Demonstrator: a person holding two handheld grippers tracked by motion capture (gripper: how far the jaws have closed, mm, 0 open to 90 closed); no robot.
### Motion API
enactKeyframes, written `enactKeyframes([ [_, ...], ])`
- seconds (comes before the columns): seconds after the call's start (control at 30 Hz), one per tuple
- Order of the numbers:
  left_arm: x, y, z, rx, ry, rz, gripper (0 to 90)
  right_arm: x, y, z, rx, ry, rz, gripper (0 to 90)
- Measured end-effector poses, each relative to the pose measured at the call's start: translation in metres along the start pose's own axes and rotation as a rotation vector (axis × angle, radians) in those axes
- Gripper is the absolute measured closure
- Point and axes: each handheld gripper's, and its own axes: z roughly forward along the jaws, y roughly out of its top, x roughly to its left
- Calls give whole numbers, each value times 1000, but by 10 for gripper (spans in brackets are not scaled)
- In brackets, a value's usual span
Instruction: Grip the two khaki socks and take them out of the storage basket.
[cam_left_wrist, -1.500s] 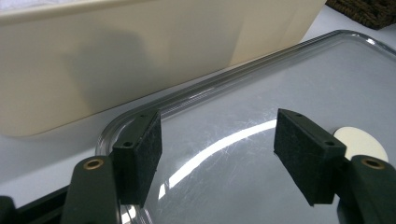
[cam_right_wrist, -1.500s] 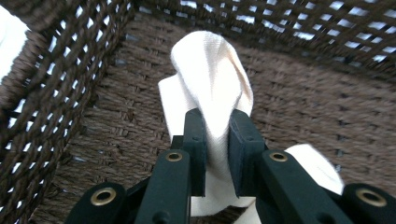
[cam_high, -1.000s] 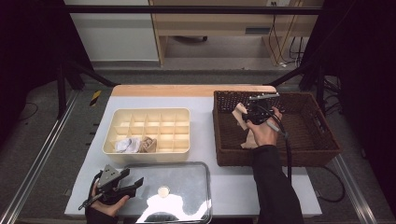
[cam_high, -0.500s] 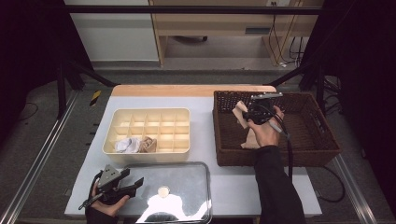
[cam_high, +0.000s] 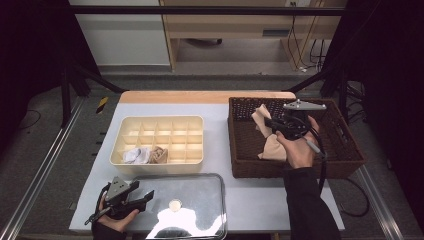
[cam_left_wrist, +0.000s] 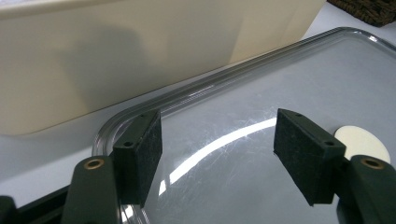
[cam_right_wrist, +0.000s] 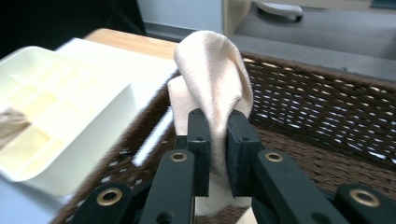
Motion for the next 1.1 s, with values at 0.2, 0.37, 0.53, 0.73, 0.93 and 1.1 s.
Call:
enactKeyframes([
  [0.2, 0, 0, 0, 2, 1, 3, 324, 21, -2, -18, -31, 61, -44, 820],
  [0.37, 0, 0, 0, -2, 1, -1, 324, 40, -6, -28, -60, 126, -82, 820],
  [0.53, -1, 0, 0, 0, 3, 2, 324, 57, -11, -37, -92, 198, -114, 820],
  [0.73, -1, 0, 0, -1, 3, 2, 325, 81, -21, -41, -102, 288, -145, 819],
  [0.93, -1, 0, -1, -1, 4, 1, 329, 101, -37, -36, -89, 373, -163, 818],
  [1.1, -1, 1, -1, 0, 5, 4, 330, 115, -55, -25, -48, 416, -177, 817],
])
